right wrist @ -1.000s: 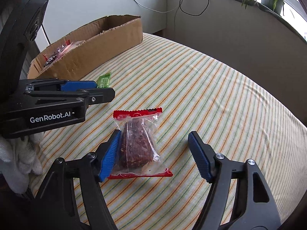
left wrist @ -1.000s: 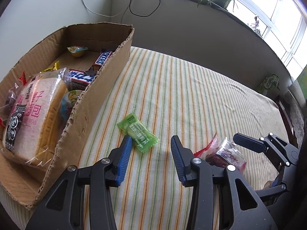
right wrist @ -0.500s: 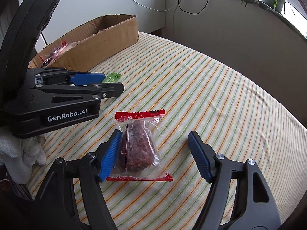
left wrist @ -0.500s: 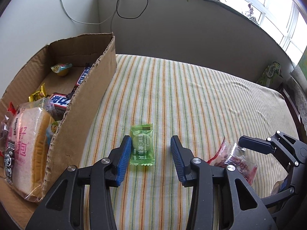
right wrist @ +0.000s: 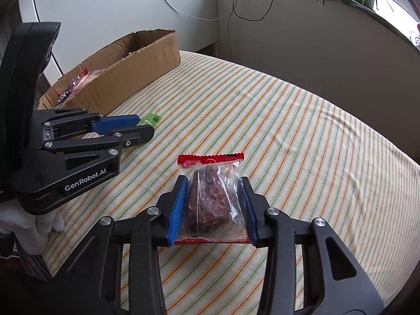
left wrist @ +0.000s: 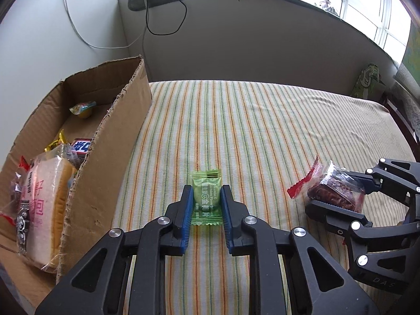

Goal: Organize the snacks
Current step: 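Carry the red-wrapped cake and green candy over the box with both tools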

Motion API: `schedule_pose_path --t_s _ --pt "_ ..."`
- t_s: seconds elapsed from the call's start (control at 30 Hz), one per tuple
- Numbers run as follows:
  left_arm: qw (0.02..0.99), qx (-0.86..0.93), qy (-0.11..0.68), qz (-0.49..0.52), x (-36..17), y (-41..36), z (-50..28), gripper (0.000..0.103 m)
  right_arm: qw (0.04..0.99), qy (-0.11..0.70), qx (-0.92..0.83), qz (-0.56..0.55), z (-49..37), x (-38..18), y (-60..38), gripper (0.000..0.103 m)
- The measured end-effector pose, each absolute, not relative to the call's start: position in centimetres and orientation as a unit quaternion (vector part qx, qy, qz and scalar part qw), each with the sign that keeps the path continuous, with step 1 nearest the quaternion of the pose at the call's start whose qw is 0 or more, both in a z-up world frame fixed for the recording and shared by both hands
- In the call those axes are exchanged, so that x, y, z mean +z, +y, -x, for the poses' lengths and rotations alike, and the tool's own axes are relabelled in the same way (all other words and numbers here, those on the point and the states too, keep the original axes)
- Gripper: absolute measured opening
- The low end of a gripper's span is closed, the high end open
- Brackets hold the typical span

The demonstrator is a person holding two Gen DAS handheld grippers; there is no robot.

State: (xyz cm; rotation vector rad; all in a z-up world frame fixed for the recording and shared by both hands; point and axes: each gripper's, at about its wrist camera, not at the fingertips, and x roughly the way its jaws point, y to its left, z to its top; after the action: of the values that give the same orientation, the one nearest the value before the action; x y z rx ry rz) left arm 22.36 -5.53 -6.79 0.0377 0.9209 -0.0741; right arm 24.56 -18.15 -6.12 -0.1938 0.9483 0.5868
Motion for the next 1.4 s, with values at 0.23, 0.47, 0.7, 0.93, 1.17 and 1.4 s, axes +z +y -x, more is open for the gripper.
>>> schedule_pose_path --t_s 0.23,0.47,0.7,0.93,1.17,1.4 --pt "0.900 -0.050 0.434 -0.009 -5.6 -5.7 -21.0 0.019 0.850 0.443 0.273 0.088 -23.6 -5.2 -18.9 0.040" --pt "0.906 -0.061 0.419 0.001 -3.9 -5.6 -20.0 0.019 0.858 0.432 0.264 0.085 -22.5 -3.5 -19.4 0.040" --pt "0.915 -0.065 0.398 0.009 -1.7 -4.5 -18.9 0.019 0.866 0.417 0.262 0.093 -21.4 -1.0 -18.7 0.040" --pt "0.924 -0.060 0.377 0.021 0.1 -2.3 -18.2 0.019 0.870 0.403 0.265 0.101 -20.9 1.2 -16.5 0.040" --pt "0.931 -0.047 0.360 0.033 1.4 1.3 -17.4 0.019 0.871 0.392 0.276 0.103 -21.3 2.8 -12.8 0.040" --pt "0.934 -0.024 0.352 0.048 1.9 5.8 -17.4 0.019 0.872 0.382 0.287 0.105 -23.2 3.9 -8.4 0.040"
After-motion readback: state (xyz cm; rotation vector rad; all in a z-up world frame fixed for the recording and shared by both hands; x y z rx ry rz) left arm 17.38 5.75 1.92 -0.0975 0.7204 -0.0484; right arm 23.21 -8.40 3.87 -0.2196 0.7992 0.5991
